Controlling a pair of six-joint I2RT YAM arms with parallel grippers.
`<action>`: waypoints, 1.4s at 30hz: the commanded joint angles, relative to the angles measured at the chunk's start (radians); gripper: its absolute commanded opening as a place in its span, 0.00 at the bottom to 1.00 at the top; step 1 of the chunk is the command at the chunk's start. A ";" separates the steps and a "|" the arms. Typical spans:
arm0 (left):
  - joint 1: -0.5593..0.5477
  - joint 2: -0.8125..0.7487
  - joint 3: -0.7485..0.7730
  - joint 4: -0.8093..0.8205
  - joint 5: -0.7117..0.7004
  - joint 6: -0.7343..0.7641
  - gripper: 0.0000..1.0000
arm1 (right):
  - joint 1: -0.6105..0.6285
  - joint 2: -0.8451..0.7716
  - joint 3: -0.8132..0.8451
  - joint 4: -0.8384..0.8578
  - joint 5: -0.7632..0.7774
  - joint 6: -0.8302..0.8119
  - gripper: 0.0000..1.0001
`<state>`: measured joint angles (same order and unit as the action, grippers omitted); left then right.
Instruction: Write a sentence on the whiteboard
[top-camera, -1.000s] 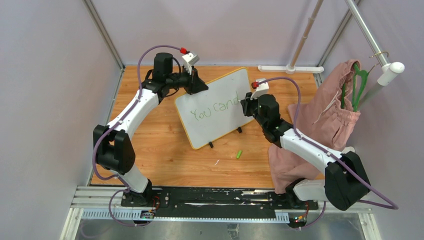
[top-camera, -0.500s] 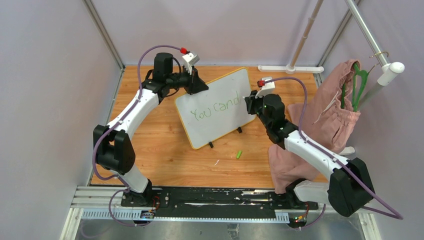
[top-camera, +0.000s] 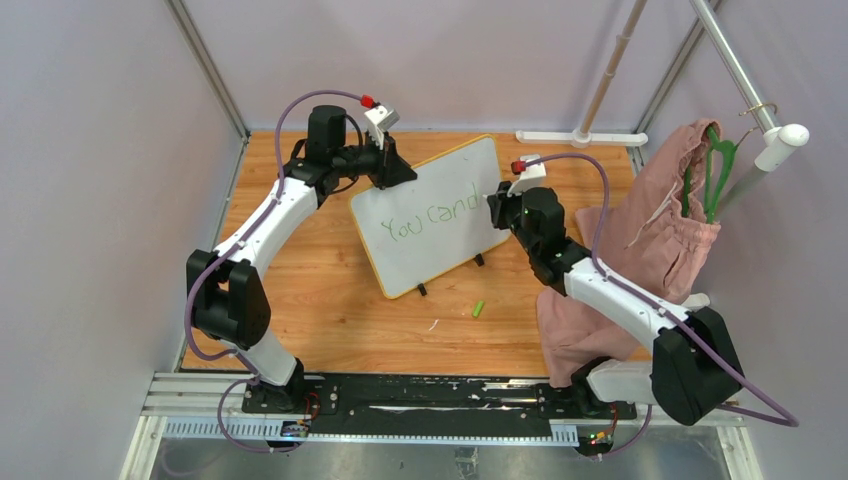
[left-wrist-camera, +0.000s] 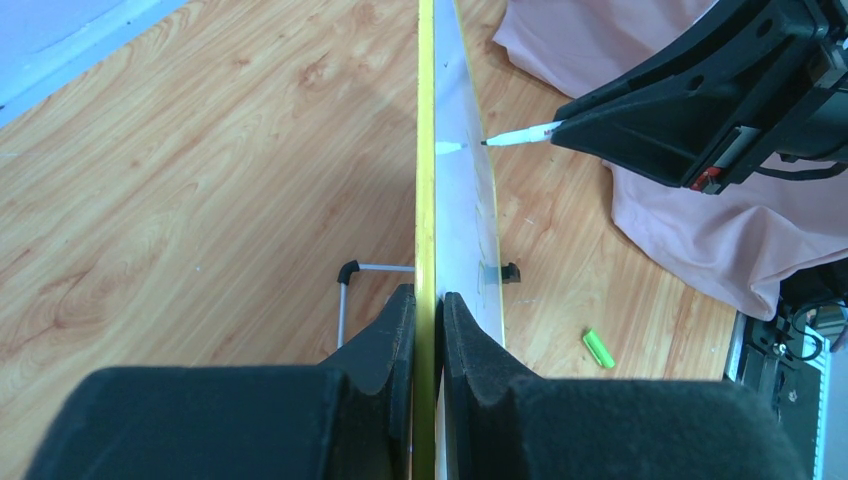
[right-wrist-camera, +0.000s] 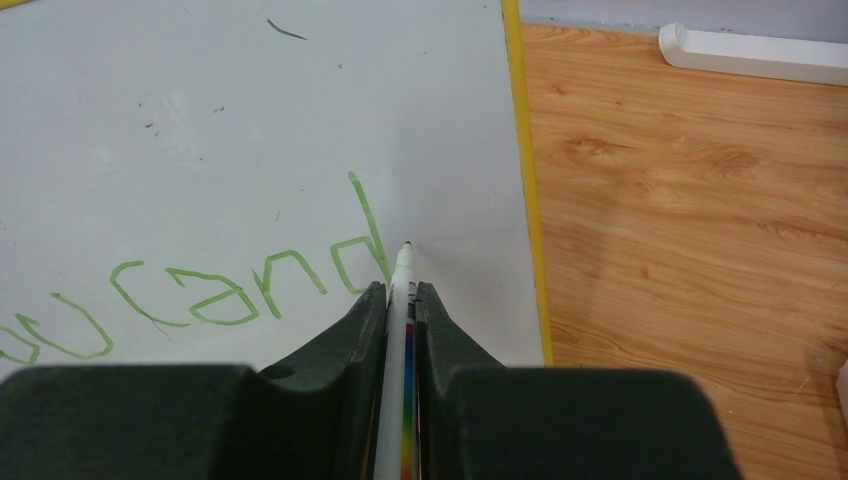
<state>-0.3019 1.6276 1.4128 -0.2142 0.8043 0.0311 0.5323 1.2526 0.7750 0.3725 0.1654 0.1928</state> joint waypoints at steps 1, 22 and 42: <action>-0.029 0.002 -0.030 -0.055 0.009 0.059 0.00 | -0.014 0.012 0.030 0.044 0.000 0.016 0.00; -0.031 0.001 -0.027 -0.056 0.006 0.059 0.00 | -0.013 0.020 -0.033 0.028 -0.035 0.044 0.00; -0.034 -0.011 -0.037 -0.054 0.004 0.062 0.00 | -0.042 0.017 -0.018 -0.006 0.034 0.022 0.00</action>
<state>-0.3035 1.6268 1.4124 -0.2131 0.7994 0.0315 0.5156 1.2743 0.7292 0.3786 0.1688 0.2203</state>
